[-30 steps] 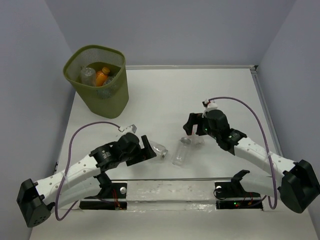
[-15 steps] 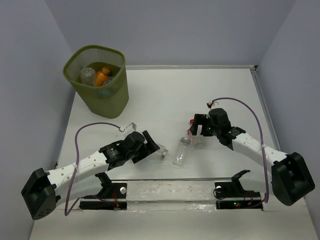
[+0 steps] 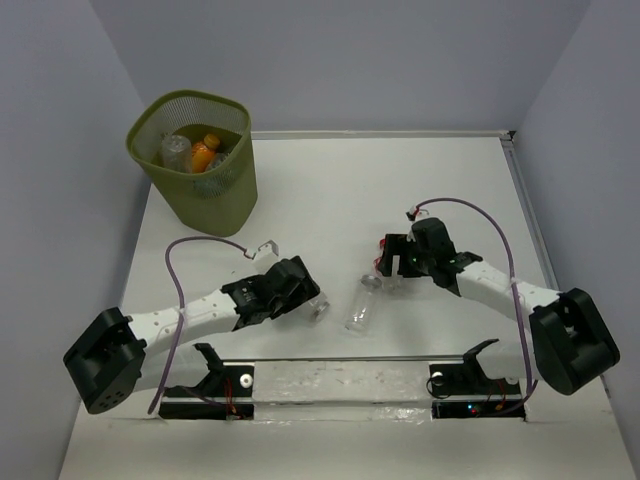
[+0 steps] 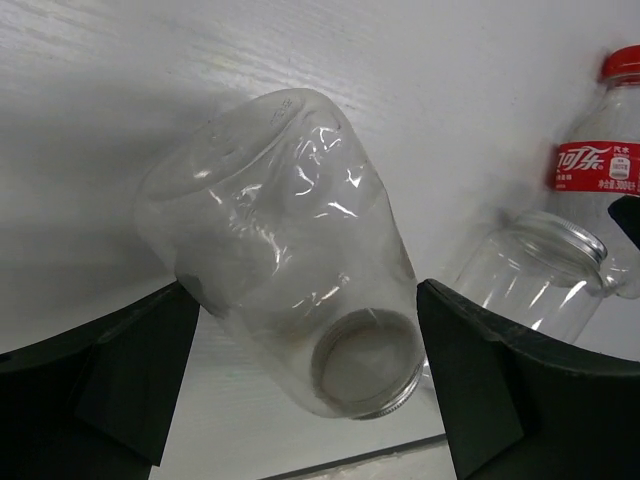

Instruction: Put the plastic bottles in the bin

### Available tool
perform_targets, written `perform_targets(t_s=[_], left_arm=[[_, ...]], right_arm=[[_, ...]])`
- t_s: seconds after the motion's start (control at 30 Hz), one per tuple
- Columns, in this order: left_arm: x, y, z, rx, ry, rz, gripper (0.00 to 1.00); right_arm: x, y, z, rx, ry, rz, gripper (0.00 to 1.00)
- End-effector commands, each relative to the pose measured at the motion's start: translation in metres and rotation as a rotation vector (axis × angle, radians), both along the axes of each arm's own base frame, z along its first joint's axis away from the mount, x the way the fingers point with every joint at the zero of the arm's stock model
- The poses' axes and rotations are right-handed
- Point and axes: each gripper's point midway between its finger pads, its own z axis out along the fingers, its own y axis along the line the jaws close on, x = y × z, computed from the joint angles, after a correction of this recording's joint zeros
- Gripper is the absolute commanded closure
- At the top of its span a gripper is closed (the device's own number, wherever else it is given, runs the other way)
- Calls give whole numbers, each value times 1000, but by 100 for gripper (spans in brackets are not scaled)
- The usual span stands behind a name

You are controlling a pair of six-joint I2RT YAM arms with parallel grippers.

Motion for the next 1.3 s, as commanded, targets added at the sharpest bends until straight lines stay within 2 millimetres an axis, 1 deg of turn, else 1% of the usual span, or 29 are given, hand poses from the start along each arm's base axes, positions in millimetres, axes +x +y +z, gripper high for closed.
perform_targets(t_s=[0.0, 0.17, 0.23, 0.33, 0.37, 0.43, 0.47, 0.5, 0.53, 0.57, 0.6, 0.63, 0.67, 0.7, 0.73, 0.77, 0.83, 0.87, 0.9, 0.97, 1.0, 1.03, 1.07, 1.1, 1.13, 1.17, 1.2, 1.23, 1.27], left_arm=[[17, 5, 4, 67, -73, 28, 1], [26, 6, -1, 114, -100, 32, 1], [28, 6, -3, 128, -102, 26, 2], [29, 8, 0, 142, -114, 18, 12], [31, 9, 3, 153, -133, 13, 19], [35, 9, 14, 159, -163, 9, 28], [41, 9, 26, 165, -191, 16, 35], [44, 8, 35, 184, -215, -1, 37], [48, 9, 47, 186, -241, 4, 37], [57, 7, 69, 192, -282, 15, 38], [61, 6, 85, 192, -314, 15, 38], [66, 11, 102, 223, -361, 14, 38], [75, 7, 135, 197, -419, 27, 38], [79, 8, 154, 213, -462, 13, 38], [89, 9, 191, 178, -524, 41, 38], [94, 12, 210, 172, -558, 51, 38], [105, 19, 249, 162, -629, 75, 38], [111, 24, 270, 181, -682, 74, 38], [121, 38, 306, 161, -738, 130, 38], [134, 49, 340, 163, -803, 165, 39], [141, 68, 372, 190, -859, 215, 38], [150, 77, 381, 215, -874, 254, 38], [153, 87, 404, 222, -914, 272, 38], [160, 97, 412, 240, -923, 296, 38], [176, 115, 410, 294, -907, 345, 38], [180, 128, 424, 303, -925, 380, 38], [197, 148, 417, 367, -899, 423, 38], [204, 160, 415, 399, -883, 448, 38], [210, 172, 418, 414, -879, 475, 38]], right_arm=[[7, 6, 6, 33, -23, 3, 14], [4, 9, -4, 51, 8, 2, 19], [5, 9, -2, 53, -1, -2, 24], [6, 4, 3, 46, -24, -22, 35], [7, 4, 3, 44, -28, -25, 37], [7, 2, 4, 43, -30, -34, 44], [8, 2, 5, 42, -36, -38, 47], [8, 1, 6, 41, -42, -41, 49], [10, 0, 9, 42, -55, -49, 49], [13, -3, 15, 36, -81, -66, 53], [15, -6, 21, 33, -102, -81, 53], [17, -8, 26, 33, -123, -89, 55], [20, -11, 40, 36, -170, -98, 55], [21, -12, 47, 35, -192, -101, 56], [22, -13, 54, 38, -216, -103, 56], [23, -15, 67, 49, -257, -105, 56], [23, -14, 80, 70, -291, -102, 56], [23, -13, 88, 85, -311, -102, 56], [22, -11, 101, 116, -345, -96, 56], [21, -9, 114, 146, -376, -89, 56], [19, -8, 125, 167, -400, -83, 56], [19, -7, 133, 181, -420, -78, 56], [21, -4, 145, 205, -455, -72, 56], [21, -1, 156, 224, -474, -55, 56], [20, 1, 164, 238, -488, -48, 57], [20, 2, 171, 249, -505, -43, 57], [19, 7, 179, 271, -516, -16, 57], [19, 9, 184, 282, -522, -9, 57], [19, 10, 188, 291, -528, -3, 57]])
